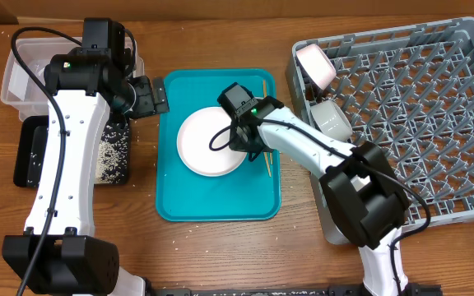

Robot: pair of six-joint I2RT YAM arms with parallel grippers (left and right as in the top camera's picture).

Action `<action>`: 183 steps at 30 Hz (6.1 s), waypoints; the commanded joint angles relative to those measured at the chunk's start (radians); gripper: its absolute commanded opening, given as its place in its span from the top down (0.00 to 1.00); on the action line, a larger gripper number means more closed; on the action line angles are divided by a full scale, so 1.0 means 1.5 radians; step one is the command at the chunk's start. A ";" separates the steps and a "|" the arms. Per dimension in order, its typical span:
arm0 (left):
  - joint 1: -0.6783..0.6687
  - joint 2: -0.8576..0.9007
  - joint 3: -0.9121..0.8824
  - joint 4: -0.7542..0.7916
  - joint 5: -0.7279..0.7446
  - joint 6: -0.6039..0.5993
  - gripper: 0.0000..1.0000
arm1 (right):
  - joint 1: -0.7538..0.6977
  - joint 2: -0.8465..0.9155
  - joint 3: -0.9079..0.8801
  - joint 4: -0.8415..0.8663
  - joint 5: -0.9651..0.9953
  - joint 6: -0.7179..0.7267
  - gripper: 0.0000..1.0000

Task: Sort waste into correct bins and load items into the dishwasher
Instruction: 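Lift the white plate and stand it upright in the rack, then move the right gripper to the chopsticks and grasp one, then carry the chopstick into the rack and release it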

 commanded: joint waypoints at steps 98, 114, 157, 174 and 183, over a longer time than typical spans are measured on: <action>0.002 -0.003 0.012 0.001 0.005 0.008 0.00 | -0.205 -0.373 0.021 -0.038 -0.160 -0.218 0.01; 0.002 -0.003 0.012 0.001 0.005 0.008 0.00 | -0.055 -0.099 0.021 -0.044 -0.023 -0.212 0.41; 0.001 -0.003 0.012 0.001 0.005 0.008 0.00 | -0.050 0.043 0.156 -0.174 -0.023 -0.213 0.96; 0.002 -0.003 0.012 0.001 0.005 0.008 0.00 | -0.329 -0.176 0.407 -0.459 0.092 0.022 0.96; 0.001 -0.003 0.012 0.001 0.005 0.008 0.00 | -0.568 -0.175 0.267 -0.408 -0.018 0.155 0.96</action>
